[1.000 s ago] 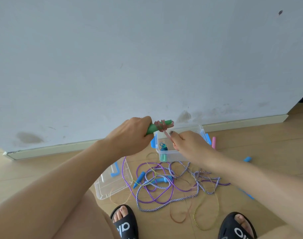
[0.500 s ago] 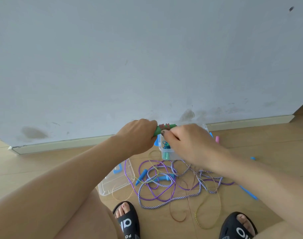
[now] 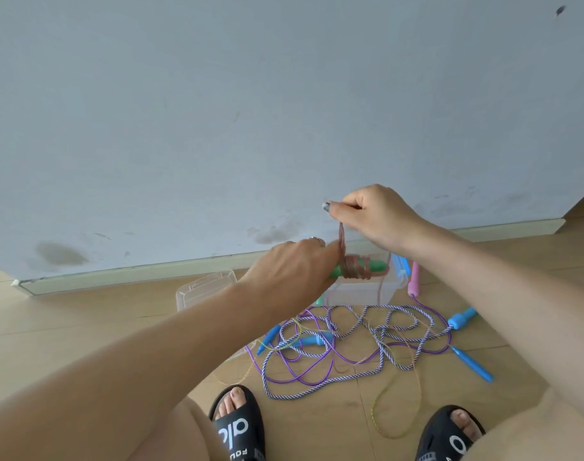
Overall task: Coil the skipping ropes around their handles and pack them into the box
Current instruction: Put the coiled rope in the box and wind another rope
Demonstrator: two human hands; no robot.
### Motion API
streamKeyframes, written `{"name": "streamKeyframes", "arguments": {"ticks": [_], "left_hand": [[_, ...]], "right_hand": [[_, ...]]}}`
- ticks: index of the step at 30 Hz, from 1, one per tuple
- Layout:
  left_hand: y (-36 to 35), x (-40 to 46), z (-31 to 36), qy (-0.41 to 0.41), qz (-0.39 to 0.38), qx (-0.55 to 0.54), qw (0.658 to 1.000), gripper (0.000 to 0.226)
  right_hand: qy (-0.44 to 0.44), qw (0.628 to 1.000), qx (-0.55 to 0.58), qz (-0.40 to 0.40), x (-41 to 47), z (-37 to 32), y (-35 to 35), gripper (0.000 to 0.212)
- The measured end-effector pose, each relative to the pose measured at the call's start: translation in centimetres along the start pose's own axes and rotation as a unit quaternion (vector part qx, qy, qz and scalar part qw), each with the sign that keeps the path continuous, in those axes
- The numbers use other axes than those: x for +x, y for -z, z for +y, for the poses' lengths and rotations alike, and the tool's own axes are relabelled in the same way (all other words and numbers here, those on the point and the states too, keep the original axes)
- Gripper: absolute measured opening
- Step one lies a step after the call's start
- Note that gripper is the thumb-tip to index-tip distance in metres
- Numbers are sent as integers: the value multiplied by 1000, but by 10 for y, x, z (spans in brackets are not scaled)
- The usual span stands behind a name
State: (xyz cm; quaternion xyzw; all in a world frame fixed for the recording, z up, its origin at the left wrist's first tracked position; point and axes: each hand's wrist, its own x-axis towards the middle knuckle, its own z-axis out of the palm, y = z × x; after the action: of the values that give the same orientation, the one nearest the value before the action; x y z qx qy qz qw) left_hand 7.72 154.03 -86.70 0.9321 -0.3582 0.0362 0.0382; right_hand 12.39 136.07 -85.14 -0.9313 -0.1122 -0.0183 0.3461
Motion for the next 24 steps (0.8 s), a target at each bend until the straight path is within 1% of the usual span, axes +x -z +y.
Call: {"name": "streamKeyframes", "arguments": {"ticks": [1, 3, 6, 7, 9, 11, 13, 14, 16, 18, 20, 22, 24], "left_hand": [[3, -1, -3, 1, 23, -31, 999, 15], [10, -2, -10, -2, 62, -76, 995, 19], [18, -3, -7, -16, 91, -125, 988, 20], [18, -4, -5, -10, 95, -144, 985, 21], [19, -3, -2, 34, 89, -174, 980, 22], [20, -2, -7, 91, 91, -201, 971, 21], [21, 3, -19, 158, 93, -218, 959, 14], [21, 6, -25, 187, 86, -219, 954, 11], [16, 11, -36, 225, 63, -214, 949, 12], [10, 13, -46, 245, 44, -190, 950, 14], [5, 12, -53, 246, 17, -134, 960, 11], [2, 10, -53, 224, -5, -70, 972, 7], [3, 8, -49, 184, -35, 1, 982, 12]], "right_hand": [[-16, 1000, 10, -7, 1, 6, 1, 56], [-49, 998, 37, -25, 0, 12, 2, 55], [-67, 990, 105, -61, -5, 9, -7, 48], [-70, 988, 117, -73, -7, 10, -13, 46], [-69, 987, 115, -88, -10, 13, -25, 41], [-89, 986, 118, -80, -12, 13, -33, 37], [-125, 981, 125, -81, -17, 8, -36, 49], [-133, 980, 125, -83, -21, 4, -39, 52], [-137, 979, 121, -89, -34, -7, -42, 51], [-113, 988, 69, -75, -47, -22, -42, 53], [-45, 998, -20, -31, -58, -34, -40, 56], [34, 995, -96, 9, -62, -43, -36, 56], [91, 986, -134, 24, -61, -48, -32, 57]]}}
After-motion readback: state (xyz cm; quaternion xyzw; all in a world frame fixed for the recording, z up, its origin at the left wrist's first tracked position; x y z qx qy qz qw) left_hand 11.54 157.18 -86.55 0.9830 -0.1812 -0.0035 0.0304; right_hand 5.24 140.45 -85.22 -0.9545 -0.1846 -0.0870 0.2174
